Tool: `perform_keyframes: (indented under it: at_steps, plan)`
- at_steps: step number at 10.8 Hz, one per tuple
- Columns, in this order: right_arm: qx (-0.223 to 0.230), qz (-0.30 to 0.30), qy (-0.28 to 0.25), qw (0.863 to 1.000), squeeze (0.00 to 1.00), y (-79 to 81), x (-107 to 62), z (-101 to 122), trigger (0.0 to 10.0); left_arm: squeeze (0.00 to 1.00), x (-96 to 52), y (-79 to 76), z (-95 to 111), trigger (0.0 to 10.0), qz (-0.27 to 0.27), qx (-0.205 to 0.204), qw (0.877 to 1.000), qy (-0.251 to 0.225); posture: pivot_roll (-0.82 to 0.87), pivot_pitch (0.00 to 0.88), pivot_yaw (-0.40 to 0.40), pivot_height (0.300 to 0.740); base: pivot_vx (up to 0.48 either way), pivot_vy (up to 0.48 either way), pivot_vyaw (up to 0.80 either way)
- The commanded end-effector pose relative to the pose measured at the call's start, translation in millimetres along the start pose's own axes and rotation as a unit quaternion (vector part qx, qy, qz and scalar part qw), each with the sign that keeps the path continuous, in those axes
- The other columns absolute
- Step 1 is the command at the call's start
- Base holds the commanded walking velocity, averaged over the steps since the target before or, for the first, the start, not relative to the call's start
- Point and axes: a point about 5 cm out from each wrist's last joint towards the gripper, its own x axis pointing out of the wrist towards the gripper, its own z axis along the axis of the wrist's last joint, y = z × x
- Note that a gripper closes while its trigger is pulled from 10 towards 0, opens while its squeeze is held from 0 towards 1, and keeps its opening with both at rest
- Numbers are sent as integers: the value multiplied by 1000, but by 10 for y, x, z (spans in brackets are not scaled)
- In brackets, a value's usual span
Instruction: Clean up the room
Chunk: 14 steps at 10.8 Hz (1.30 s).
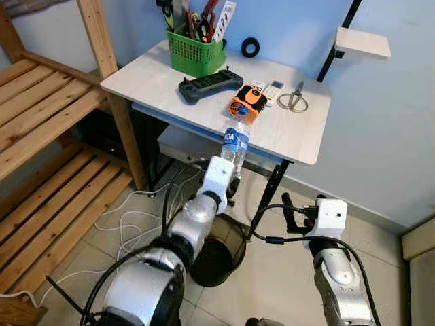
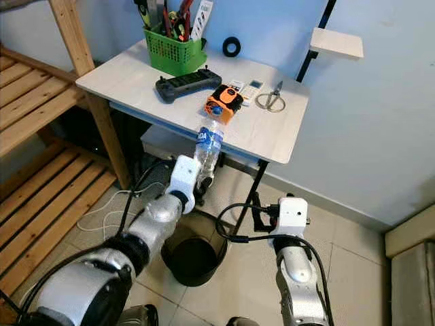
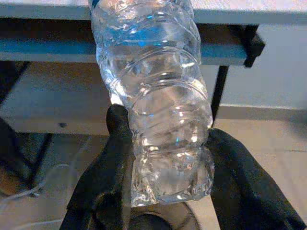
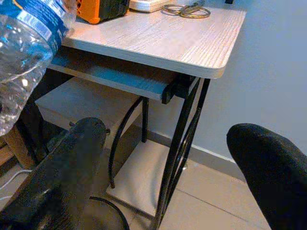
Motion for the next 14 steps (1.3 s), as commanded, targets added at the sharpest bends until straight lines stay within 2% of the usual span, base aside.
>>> perform_keyframes:
  at_steps: [1, 2, 3, 4, 6, 8, 9, 10, 11, 13, 14]
  plan:
    - [1, 4, 6, 1000, 0, 13, 22, 1, 10000, 0, -58, -433, -132, 10000, -27, 4, 1000, 11, -12, 102, -62, 740, 0, 0, 0]
    - [2, 6, 8, 1000, 0, 20, 33, -1, 10000, 0, -88, -465, -159, 10000, -14, 20, 1000, -3, -10, 101, -63, 740, 0, 0, 0]
    - [2, 7, 9, 1000, 0, 19, 33, -11, 10000, 0, -149, -486, -268, 10000, 12, 9, 1000, 1, -4, 96, -70, 740, 0, 0, 0]
    - [1, 8, 12, 1000, 0, 0, 34, -21, 10000, 0, -173, -531, -273, 10000, 15, 6, 1000, -11, 1, 96, -73, 740, 0, 0, 0]
    - [-1, 9, 15, 1000, 0, -12, 60, -22, 10000, 0, -180, -444, -280, 10000, 48, 18, 999, -18, 15, 98, -85, 740, 0, 0, 0]
    - [-1, 16, 14, 1000, 0, 9, 85, -14, 10000, 0, -201, -501, -360, 10000, 30, 6, 1000, 6, 19, 103, -94, 740, 0, 0, 0]
    - [3, 30, 9, 1000, 0, 46, 93, 5, 10000, 0, -234, -608, -472, 10000, 6, -22, 999, 46, 18, 103, -96, 740, 0, 0, 0]
    - [3, 28, 6, 1000, 0, 28, 103, 25, 10000, 0, -279, -731, -581, 10000, -2, -69, 994, 90, 11, 106, -98, 740, 0, 0, 0]
    - [-1, 23, 5, 1000, 0, -13, 112, 36, 10000, 0, -304, -856, -592, 10000, -15, -94, 991, 99, 0, 106, -95, 740, 0, 0, 0]
    - [-5, 13, 1, 1000, 0, -80, 117, 61, 10000, 0, -290, -748, -625, 10000, 2, -110, 987, 113, -6, 113, -88, 740, 0, 0, 0]
    - [-3, 11, 2, 1000, 0, -80, 104, 44, 10000, 0, -278, -645, -641, 10000, 17, -100, 988, 120, -3, 118, -85, 740, 0, 0, 0]
